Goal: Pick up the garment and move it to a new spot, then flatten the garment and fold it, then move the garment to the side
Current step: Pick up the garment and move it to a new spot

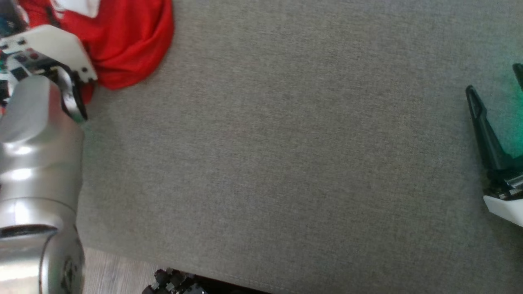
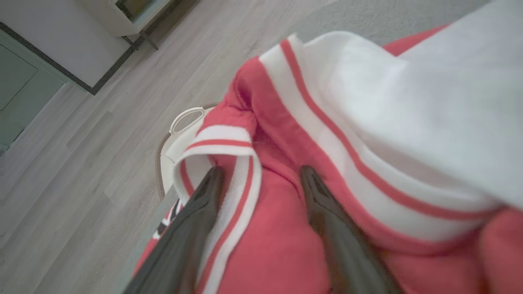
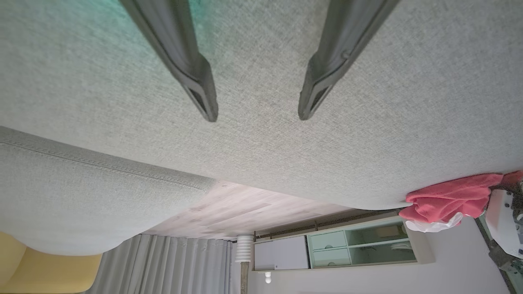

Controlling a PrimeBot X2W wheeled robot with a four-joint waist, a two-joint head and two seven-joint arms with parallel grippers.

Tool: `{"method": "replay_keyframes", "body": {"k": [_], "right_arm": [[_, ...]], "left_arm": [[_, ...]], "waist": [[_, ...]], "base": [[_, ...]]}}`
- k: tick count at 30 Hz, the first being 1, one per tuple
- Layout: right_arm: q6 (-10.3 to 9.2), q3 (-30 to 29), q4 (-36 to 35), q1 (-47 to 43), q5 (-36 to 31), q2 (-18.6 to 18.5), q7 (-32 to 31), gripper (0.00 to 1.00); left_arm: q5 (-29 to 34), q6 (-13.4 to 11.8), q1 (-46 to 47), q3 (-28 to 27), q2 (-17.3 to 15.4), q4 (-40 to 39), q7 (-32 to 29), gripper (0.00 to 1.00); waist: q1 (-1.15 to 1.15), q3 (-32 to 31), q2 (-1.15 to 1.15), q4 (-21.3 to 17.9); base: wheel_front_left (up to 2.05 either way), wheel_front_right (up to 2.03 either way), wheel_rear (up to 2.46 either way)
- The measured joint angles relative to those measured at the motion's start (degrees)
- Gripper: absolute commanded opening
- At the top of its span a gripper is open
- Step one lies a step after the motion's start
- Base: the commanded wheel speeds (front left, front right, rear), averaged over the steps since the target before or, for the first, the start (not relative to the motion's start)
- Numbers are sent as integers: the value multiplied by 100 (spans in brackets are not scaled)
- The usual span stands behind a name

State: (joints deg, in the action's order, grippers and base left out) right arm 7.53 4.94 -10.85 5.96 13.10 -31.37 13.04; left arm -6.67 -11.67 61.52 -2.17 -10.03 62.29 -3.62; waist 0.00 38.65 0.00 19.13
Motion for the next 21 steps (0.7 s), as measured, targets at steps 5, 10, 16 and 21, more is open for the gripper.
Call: {"method": "replay_keyframes", "body": {"k": [5, 10, 16, 21], "right_arm": [[1, -4, 91, 97, -1, 46, 15, 100], [0, 62, 495, 216, -1, 267, 80, 100], [0, 376, 1213, 192, -7, 844, 118, 100], [0, 452, 1462, -14, -8, 1370, 134, 100]], "left_arm": [[-71, 159, 81, 9, -14, 218, 794, 0], [36, 335, 155, 164, -110, 133, 1492, 0], [434, 699, 560, 667, -367, -495, 1741, 0], [725, 1121, 813, 1194, -401, -1134, 1784, 0]], "waist": [[1, -21, 0, -86], [2, -306, 0, -117], [1, -1014, 0, -246], [0, -1743, 0, -458]], "base": [[0, 0, 0], [0, 0, 0], [0, 0, 0], [0, 0, 0]]}}
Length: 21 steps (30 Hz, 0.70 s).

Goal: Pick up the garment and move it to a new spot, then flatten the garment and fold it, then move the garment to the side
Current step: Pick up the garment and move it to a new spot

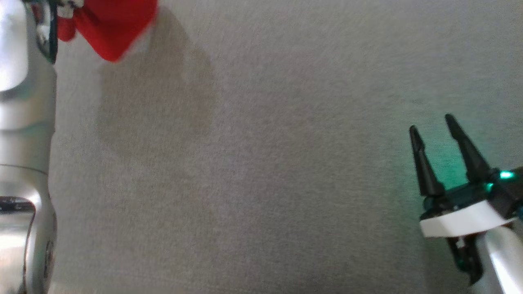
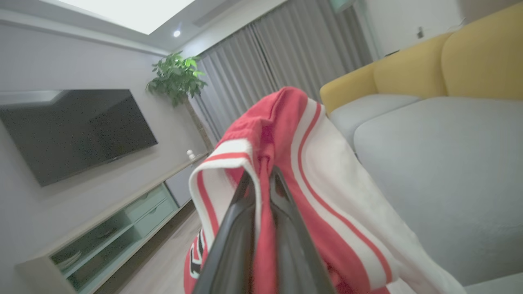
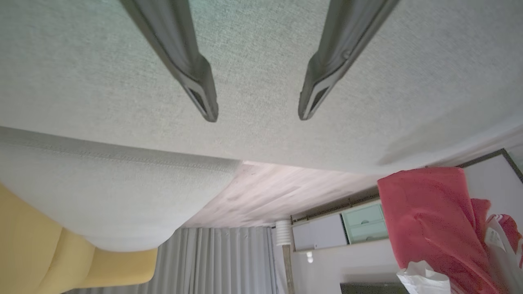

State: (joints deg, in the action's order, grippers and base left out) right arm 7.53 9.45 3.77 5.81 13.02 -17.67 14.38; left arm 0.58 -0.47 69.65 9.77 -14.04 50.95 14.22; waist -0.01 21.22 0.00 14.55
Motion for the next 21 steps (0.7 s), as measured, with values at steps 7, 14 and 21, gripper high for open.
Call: {"method": "replay_keyframes", "body": {"k": [7, 14, 21], "right_arm": [[0, 54, 12, -452, -112, 587, 1, 100], [0, 35, -25, -721, -154, 726, 1, 100], [0, 40, -52, -842, -152, 772, 1, 100]], "left_arm": [[116, 535, 83, 556, 48, -711, -334, 0], [-290, 712, -363, 967, 605, -1214, -820, 0], [-582, 757, -1786, 1628, 1111, -1166, -942, 0]], "waist": [[-1, -922, 0, -685], [-1, -1489, 0, -1662], [0, -1591, 0, -2434]], "base": [[0, 0, 0], [0, 0, 0], [0, 0, 0]]}}
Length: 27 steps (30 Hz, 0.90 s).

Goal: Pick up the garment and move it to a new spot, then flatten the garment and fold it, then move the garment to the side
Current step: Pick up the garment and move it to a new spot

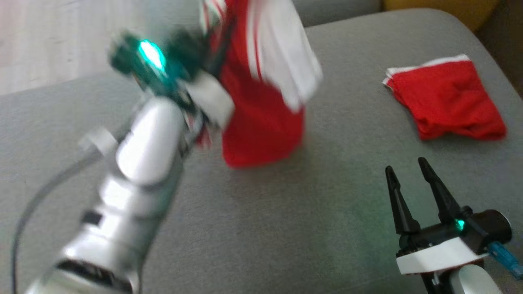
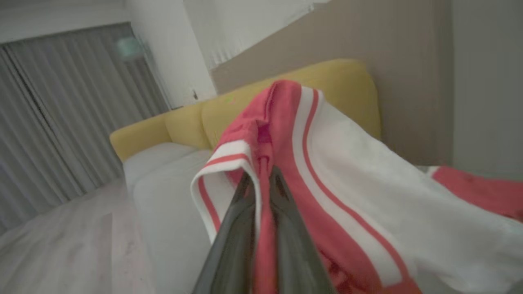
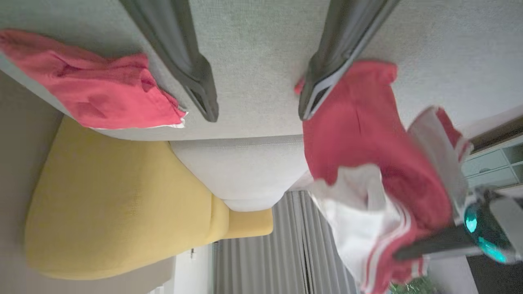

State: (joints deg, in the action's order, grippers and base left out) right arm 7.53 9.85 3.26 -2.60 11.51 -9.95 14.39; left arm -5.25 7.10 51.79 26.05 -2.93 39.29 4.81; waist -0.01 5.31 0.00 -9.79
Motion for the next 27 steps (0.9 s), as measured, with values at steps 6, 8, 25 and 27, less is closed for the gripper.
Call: {"method": "replay_keyframes", "body": {"k": [6, 8, 25, 27], "right_arm": [[0, 113, 15, 148, 18, 3, 0, 100], [0, 114, 37, 264, 19, 3, 0, 100], [0, -554, 334, -339, 32, 293, 0, 100], [0, -699, 348, -361, 90, 378, 0, 100]], "left_arm": [[-299, -67, -1178, 700, 111, 404, 498, 0], [-705, -196, -1516, 1066, 60, 348, 666, 100], [-1464, -1742, -3320, 1188, -135, -2007, 965, 100], [-1343, -1823, -3712, 899, -339, -2189, 965, 100]], "waist": [[3, 432, 0, -280], [3, 537, 0, -355], [0, -337, 0, 568], [0, -467, 0, 794]], "base": [[0, 0, 0], [0, 0, 0], [0, 0, 0], [0, 0, 0]]}}
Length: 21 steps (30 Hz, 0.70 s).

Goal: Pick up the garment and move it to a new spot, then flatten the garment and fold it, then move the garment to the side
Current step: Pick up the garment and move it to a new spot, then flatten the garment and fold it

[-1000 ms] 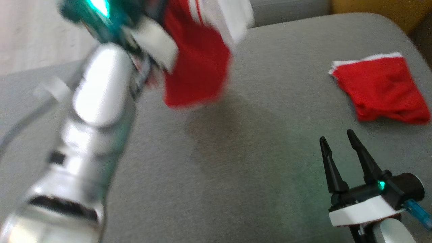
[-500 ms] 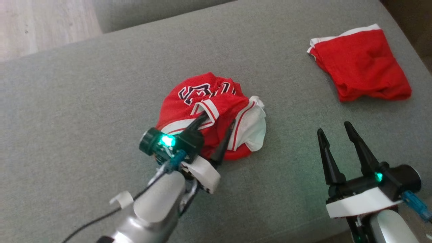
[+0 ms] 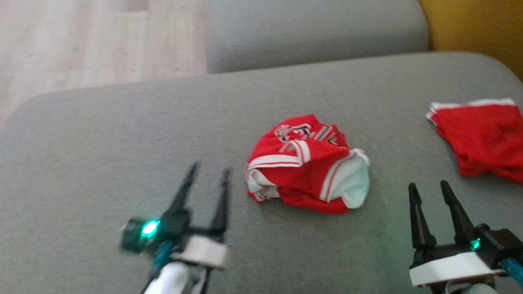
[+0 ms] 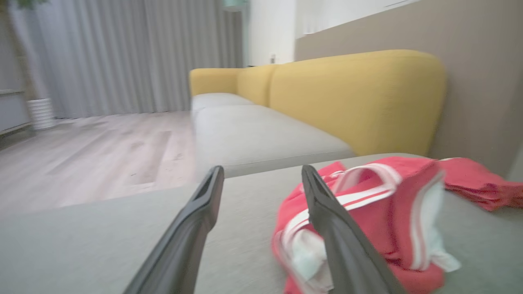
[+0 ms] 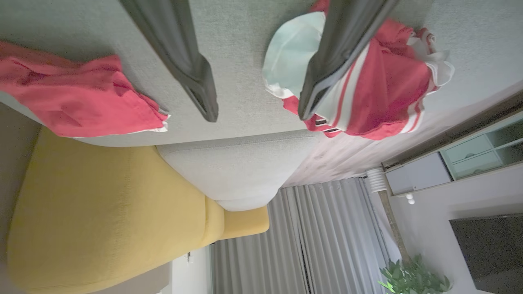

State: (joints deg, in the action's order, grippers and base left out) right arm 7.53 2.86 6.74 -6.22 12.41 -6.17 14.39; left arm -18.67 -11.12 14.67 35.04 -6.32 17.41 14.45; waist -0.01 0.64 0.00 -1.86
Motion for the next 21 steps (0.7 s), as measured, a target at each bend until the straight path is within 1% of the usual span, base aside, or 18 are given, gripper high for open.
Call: {"method": "replay_keyframes", "body": {"k": [3, 6, 8, 12, 15, 21], "right_arm": [[0, -49, 58, -19, 3, 48, 0, 100], [0, -109, 98, -117, -91, 79, 0, 100], [0, -194, 101, -247, -125, 123, 0, 100], [0, -255, 116, -587, -234, 187, 0, 100], [0, -210, 118, -733, -290, 209, -1, 100], [0, -112, 118, -733, -290, 231, -1, 100]], "left_arm": [[64, -130, -609, -520, -215, -261, 0, 100], [303, -204, -1139, -905, -274, -682, 0, 100], [450, -205, -1449, -1089, -264, -935, 0, 100], [599, -118, -2065, -1310, -199, -1224, 0, 100], [730, -40, -2390, -1435, -96, -1300, 0, 100], [902, 114, -2463, -1645, 48, -1344, 0, 100]], "waist": [[0, -192, 0, 273], [0, -355, 0, 484], [0, -449, 0, 595], [0, -590, 0, 735], [0, -638, 0, 753], [1, -681, 0, 732]], "base": [[0, 0, 0], [0, 0, 0], [0, 0, 0], [0, 0, 0], [0, 0, 0], [0, 0, 0]]}}
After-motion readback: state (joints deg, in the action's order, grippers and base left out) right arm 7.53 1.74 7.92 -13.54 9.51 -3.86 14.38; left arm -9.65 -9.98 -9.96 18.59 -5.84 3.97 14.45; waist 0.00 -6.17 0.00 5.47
